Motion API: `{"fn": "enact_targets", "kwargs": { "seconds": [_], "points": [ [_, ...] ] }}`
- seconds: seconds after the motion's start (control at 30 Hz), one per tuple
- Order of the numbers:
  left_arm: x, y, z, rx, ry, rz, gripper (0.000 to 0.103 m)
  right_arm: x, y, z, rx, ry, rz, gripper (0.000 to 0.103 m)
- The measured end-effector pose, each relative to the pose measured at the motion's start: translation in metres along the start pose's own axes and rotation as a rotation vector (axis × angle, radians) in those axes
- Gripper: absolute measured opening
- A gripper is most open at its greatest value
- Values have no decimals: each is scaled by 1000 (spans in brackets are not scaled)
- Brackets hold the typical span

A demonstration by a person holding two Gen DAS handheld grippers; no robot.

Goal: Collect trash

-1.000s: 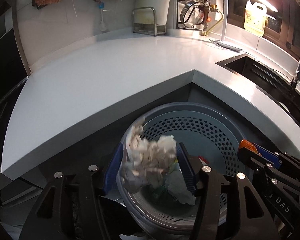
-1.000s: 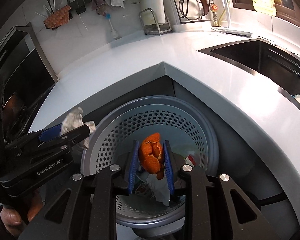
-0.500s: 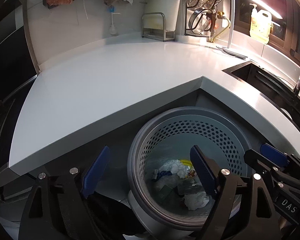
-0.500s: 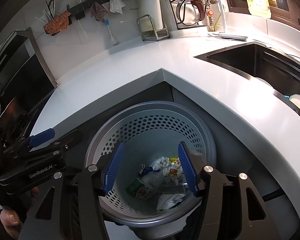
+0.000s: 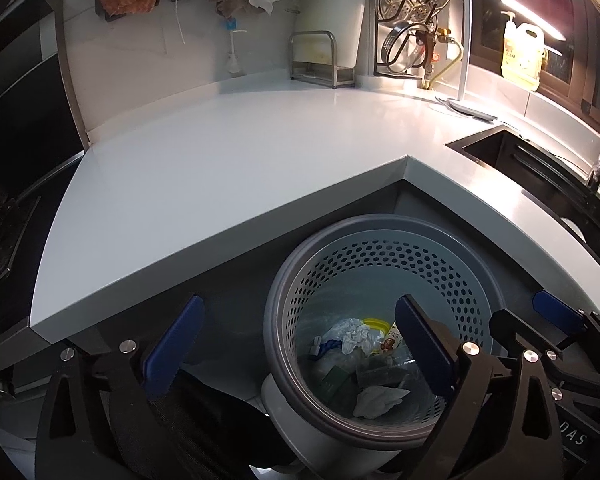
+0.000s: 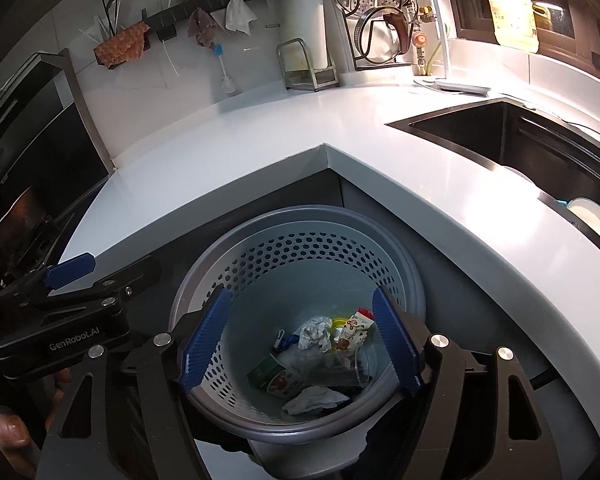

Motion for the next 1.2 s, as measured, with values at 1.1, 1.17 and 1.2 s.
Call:
{"fn": "enact_targets", "kwargs": {
  "seconds": [1.1,1.17,1.2],
  "points": [
    [-9,-1,5,-4,-7,-38,97,-8,2,6,27,12,-8,75],
    [-10,-1,5,-5,-2,-43,97,-8,1,6,26,14,-9,75],
    [-11,-1,5,-6,1,-44,97,-8,1,7,25,15,-9,75]
  ]
}}
Point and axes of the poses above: each gripper's, at about its wrist camera, not at the fingertips, and x roughly the way its jaws point, y to its right, z to its underside, the point moved 3 cm from there along x, roughly the way its jaws point, and after that the axes turned 15 degrees about x, right-handed, at the moved point
